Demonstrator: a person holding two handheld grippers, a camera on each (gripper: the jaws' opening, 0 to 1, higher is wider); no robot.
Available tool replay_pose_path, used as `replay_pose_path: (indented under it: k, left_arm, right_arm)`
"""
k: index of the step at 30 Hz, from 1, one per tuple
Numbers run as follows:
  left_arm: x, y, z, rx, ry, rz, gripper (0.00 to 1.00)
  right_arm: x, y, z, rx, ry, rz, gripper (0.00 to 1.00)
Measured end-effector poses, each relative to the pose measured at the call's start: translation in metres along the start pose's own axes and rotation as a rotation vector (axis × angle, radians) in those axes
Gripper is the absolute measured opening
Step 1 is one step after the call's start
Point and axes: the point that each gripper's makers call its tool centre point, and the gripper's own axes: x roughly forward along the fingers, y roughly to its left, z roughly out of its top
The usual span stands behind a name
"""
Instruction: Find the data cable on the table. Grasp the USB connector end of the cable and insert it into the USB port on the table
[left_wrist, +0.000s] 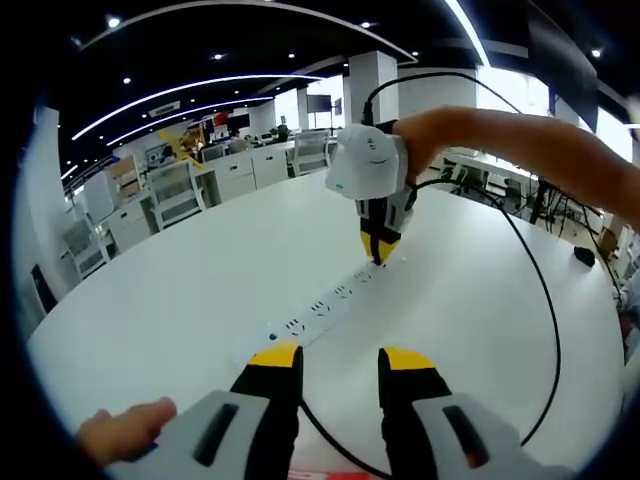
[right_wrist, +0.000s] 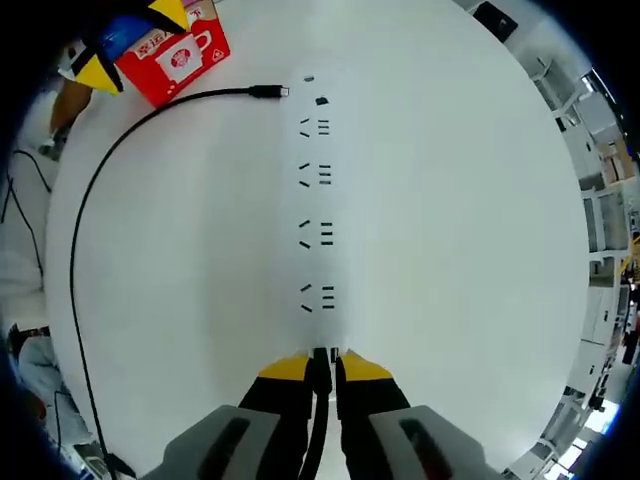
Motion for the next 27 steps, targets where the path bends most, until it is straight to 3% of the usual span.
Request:
replay_pose_path:
  k: [22,27]
  left_arm:
    - [0.0006,-0.0004,-0.0003,0.0,0.005,0.002,0.3]
    - [0.0006,-0.0004,0.0,0.0,0.003,0.002,0.3]
  right_arm:
    - [0.0023,0.0035,0.0036,-0.104,0.039,-0.004,0.07]
    - [0.0032,-0.0008,0.0025,-0.086,0.037,-0.009,0.07]
